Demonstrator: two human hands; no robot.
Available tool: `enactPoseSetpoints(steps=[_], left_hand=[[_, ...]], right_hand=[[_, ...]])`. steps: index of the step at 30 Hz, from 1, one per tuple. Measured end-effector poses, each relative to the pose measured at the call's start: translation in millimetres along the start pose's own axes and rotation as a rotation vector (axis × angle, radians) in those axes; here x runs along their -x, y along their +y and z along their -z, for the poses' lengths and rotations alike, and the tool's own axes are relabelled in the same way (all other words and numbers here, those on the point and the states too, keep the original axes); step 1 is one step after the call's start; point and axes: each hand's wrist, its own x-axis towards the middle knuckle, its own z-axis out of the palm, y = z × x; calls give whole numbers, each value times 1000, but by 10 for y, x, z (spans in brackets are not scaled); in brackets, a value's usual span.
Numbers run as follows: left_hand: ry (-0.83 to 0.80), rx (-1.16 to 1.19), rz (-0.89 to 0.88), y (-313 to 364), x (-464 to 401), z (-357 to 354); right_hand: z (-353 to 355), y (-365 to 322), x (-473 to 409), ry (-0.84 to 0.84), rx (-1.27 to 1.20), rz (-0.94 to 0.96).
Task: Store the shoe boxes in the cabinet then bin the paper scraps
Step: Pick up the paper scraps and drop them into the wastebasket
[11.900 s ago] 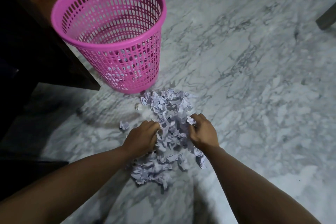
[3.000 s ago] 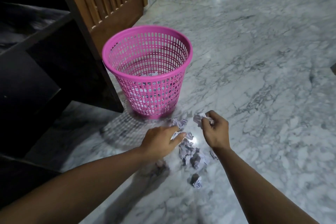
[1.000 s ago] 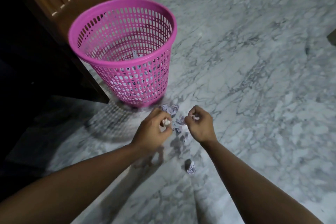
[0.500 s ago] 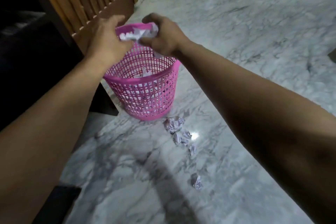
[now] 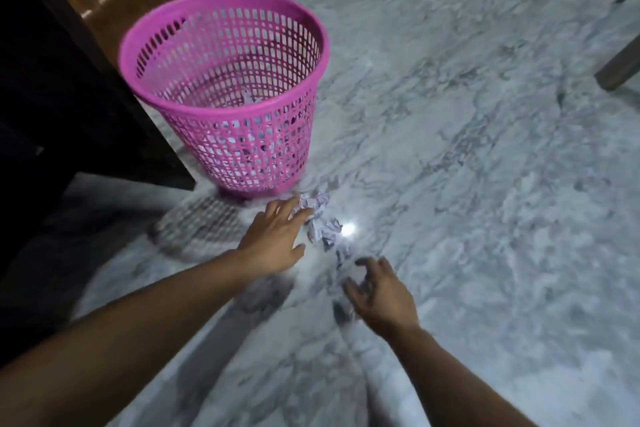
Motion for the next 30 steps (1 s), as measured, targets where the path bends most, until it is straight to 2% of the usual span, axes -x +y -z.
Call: enactPoseSetpoints(steps=[2, 4, 6, 11, 14, 16, 18, 22, 24, 30], left_hand=[[-143, -12, 91, -7, -101, -204], [-156, -34, 94, 6, -231, -295], [-136, -55, 73, -16, -383, -347], [-179, -36, 33, -121, -679, -478], [-140, -16, -16, -144, -686, -557], [-67, 50, -18, -99, -608, -615], [20, 136, -26, -53, -535, -663], [168, 206, -67, -129, -479, -751], [181, 219, -66, -201, -463, -818], [186, 213, -10, -251, -521, -902]], right_hand=[[-256, 178, 312, -205, 106, 11], [-391, 246, 413, -268, 126, 84], [-419, 258, 322, -214, 32, 104], [-245, 154, -212, 41, -202, -35], [-151, 24, -536, 119, -275, -4], [-204, -65, -664, 97, -231, -15], [-320, -133, -731, 69, -84, -22], [-617, -166, -842, 8, 244, 144], [-719, -130, -915, 4, 303, 179], [-692, 46, -1024, 171, 301, 312]])
